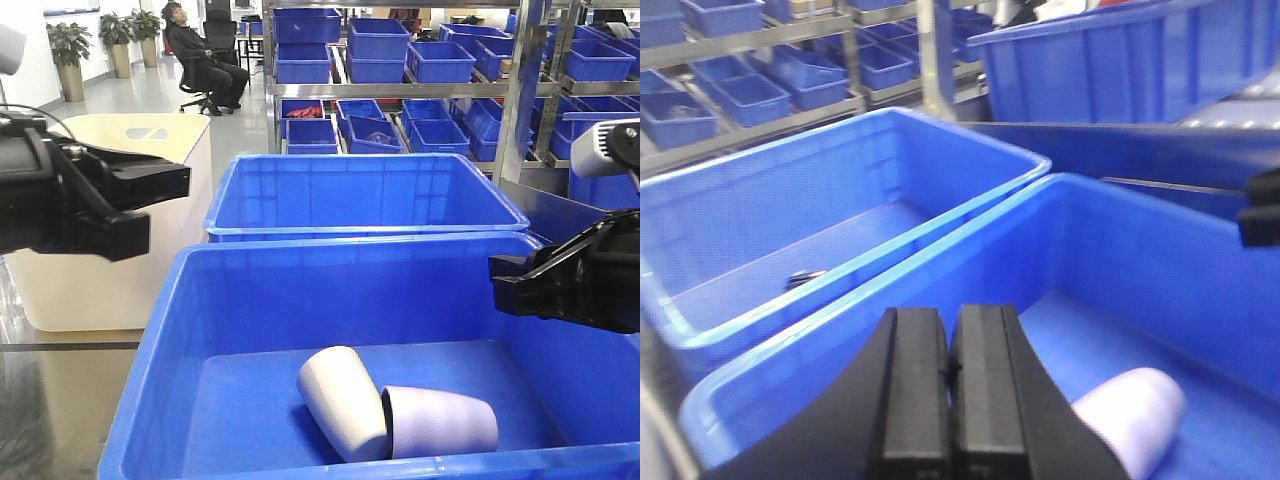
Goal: Grab cup from conveyor and place in blue bin
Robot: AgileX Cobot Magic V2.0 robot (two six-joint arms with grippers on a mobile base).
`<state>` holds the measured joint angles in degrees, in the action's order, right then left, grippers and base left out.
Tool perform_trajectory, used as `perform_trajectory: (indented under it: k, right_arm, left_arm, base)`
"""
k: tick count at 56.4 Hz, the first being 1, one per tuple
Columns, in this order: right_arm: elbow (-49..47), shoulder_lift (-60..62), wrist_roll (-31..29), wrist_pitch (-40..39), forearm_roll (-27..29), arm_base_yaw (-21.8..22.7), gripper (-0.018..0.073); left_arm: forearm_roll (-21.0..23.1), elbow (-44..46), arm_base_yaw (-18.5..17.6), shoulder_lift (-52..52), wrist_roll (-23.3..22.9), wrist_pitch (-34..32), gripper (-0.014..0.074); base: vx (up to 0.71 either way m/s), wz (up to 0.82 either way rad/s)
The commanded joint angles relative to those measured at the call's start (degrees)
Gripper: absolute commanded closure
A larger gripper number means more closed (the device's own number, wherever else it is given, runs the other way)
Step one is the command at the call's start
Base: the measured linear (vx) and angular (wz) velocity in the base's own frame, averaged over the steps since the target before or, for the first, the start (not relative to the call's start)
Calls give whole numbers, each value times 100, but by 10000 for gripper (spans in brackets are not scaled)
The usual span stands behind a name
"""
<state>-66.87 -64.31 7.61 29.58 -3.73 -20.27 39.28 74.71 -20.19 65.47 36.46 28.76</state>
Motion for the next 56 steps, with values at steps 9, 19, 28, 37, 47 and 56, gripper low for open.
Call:
perform_trajectory:
  k: [9,19,28,37,47,56]
  right_arm:
    - [-164,119,-1,-436,-54,8,193]
    - [-164,119,-1,-436,-54,8,193]
    - [-164,119,-1,-436,-54,8,193]
    - [-164,101,-1,-390,-54,8,192]
    - [-164,101,-1,-390,-54,8,192]
    - [-164,101,-1,-390,-54,8,192]
  left_arm:
    - [-1721,-1653,-35,-1803,-2602,-706,461]
    - [-3518,-3837,-17,-3429,-4511,-1633,461]
    - [-3747,-4990,478,-4889,-4653,-1837,461]
    - [-4524,-5126,1403,-5917,-4653,-1837,461]
    - [-4550,-5143,1678,-6187,-4653,-1837,461]
    - [-4563,-5358,1763,-6427,-4653,-1837,461]
  base:
    - [0,0]
    - [0,0]
    - [0,0]
    - [0,0]
    - [0,0]
    - [0,0]
